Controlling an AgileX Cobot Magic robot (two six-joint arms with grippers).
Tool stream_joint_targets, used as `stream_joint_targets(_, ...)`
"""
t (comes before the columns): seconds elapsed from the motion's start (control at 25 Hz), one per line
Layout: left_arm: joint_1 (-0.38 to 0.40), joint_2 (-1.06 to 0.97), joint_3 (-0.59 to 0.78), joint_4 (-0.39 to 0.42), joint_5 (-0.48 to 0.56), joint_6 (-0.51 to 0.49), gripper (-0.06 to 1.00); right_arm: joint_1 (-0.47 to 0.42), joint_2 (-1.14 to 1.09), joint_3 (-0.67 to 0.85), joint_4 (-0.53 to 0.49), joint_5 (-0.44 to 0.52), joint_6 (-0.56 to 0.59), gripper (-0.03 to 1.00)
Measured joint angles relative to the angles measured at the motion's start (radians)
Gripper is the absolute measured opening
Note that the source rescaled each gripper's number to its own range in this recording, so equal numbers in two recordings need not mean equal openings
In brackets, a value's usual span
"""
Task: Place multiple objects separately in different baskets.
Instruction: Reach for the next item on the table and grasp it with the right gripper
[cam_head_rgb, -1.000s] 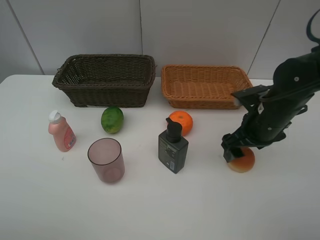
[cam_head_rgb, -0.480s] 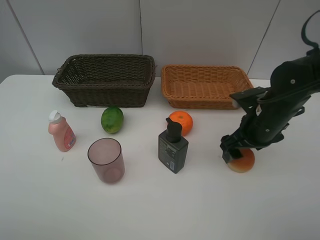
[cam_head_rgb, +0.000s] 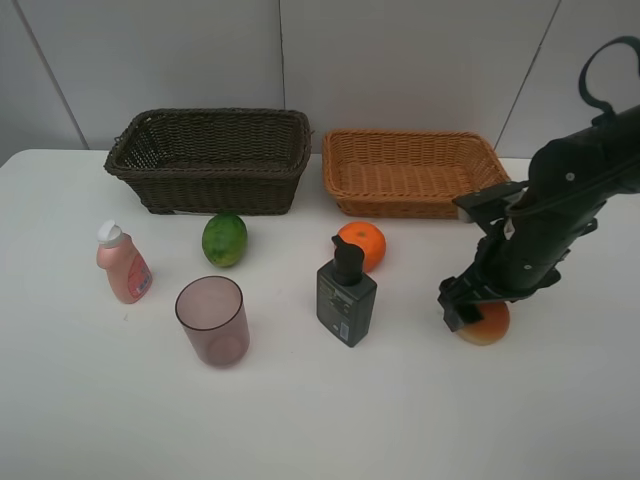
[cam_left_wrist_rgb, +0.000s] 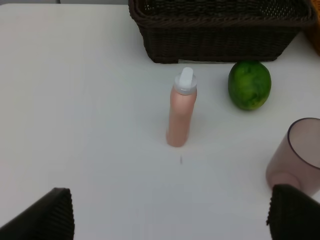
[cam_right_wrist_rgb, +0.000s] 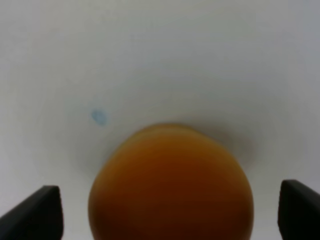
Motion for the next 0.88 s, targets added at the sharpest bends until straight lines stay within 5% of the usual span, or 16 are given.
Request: stream_joint_targets(0.88,0.0,0.0,0.0,0.0,0.0,0.0,1.0,-0.001,0.063,-0.001,-0.005,-0.025,0.0,0.94)
